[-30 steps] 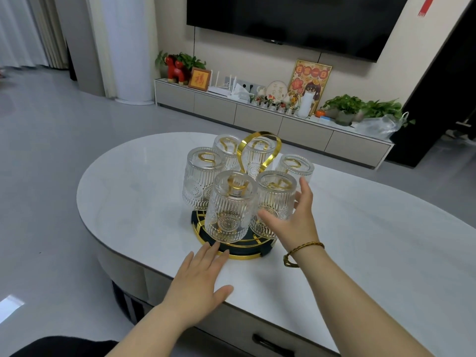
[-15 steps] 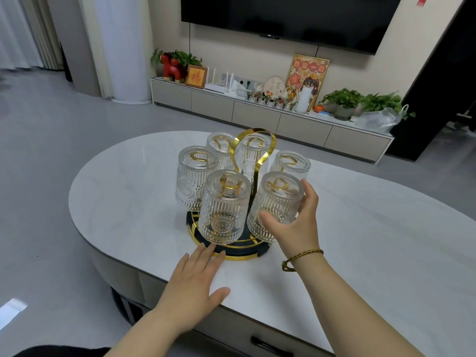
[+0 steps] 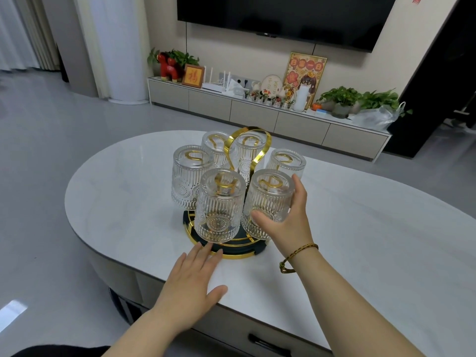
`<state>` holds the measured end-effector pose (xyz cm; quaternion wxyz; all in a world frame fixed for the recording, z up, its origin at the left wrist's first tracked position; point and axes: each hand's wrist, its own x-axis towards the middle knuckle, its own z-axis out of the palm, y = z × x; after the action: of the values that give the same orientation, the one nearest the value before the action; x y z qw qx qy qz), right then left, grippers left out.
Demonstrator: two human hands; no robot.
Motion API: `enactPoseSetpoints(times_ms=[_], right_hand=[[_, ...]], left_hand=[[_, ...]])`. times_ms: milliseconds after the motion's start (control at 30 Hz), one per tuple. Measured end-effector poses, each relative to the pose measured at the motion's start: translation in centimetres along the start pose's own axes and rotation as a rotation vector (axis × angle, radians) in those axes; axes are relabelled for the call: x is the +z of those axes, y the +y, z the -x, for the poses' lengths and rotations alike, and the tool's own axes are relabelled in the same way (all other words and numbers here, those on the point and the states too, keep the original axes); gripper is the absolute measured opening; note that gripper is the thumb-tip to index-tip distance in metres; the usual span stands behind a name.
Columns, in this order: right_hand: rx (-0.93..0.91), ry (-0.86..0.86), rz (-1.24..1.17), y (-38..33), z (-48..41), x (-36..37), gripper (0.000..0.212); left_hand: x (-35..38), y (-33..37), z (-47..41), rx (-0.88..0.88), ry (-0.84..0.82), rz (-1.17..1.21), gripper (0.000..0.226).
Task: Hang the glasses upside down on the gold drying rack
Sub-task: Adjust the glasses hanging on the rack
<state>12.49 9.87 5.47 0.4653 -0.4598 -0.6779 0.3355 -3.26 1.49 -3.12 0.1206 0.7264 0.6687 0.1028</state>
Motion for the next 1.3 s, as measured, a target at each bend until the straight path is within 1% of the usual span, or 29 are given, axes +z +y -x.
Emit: enactPoseSetpoints(times_ms=[133, 233, 300, 333, 433, 467, 533, 600, 667, 800, 900, 1067, 1300], right_hand=[[0.005, -0.013, 0.012, 0.1, 0.1, -0.1, 0.099], [0.004, -0.059, 0.064, 0.8, 0.8, -0.9, 0.102], [-0.005, -0.072, 0.087, 1.4, 1.4, -2.0, 0.093], [0.001, -0.051, 0.078, 1.7, 1.6, -2.6, 0.086], [0.052, 0.089, 0.038, 2.3, 0.9, -4.2, 0.067], [0.073, 0.129, 0.029, 2.4, 0.2, -4.5, 0.062], [0.116, 0.163, 0.012, 2.2, -1.5, -5.0, 0.057], [0.134, 0.148, 0.025, 2.0, -3.3, -5.2, 0.06], [0.122, 0.103, 0.046, 1.8, -4.8, -5.2, 0.064], [0.095, -0.01, 0.056, 1.5, -7.0, -5.1, 0.075], [0.057, -0.057, 0.074, 1.3, -8.1, -4.8, 0.079], [0.009, -0.064, 0.125, 1.4, -8.9, -4.1, 0.073], [-0.008, -0.076, 0.135, 1.4, -8.7, -4.3, 0.07]], left_hand=[[0.0, 0.1, 0.1, 0.014, 0.033, -0.007, 0.064], [-0.1, 0.5, 0.3, 0.03, 0.05, 0.026, 0.064], [-0.3, 0.9, 0.4, 0.1, 0.122, -0.066, 0.066], [-0.6, 1.3, 0.5, 0.11, 0.142, -0.094, 0.066], [-0.2, 1.6, 0.3, 0.1, 0.083, 0.004, 0.065], [0.0, 1.7, 0.2, 0.085, 0.065, 0.002, 0.065], [0.0, 2.0, 0.0, 0.102, 0.111, -0.051, 0.068], [-0.7, 2.7, 0.1, 0.16, 0.116, -0.14, 0.074], [-0.3, 2.8, -0.1, 0.19, 0.235, -0.218, 0.07], [0.4, 2.9, -0.8, 0.174, 0.29, -0.266, 0.06], [0.8, 2.8, -1.0, 0.141, 0.324, -0.263, 0.055], [0.7, 3.0, -1.1, 0.12, 0.325, -0.23, 0.059], [0.8, 2.8, -1.0, 0.129, 0.356, -0.239, 0.059]])
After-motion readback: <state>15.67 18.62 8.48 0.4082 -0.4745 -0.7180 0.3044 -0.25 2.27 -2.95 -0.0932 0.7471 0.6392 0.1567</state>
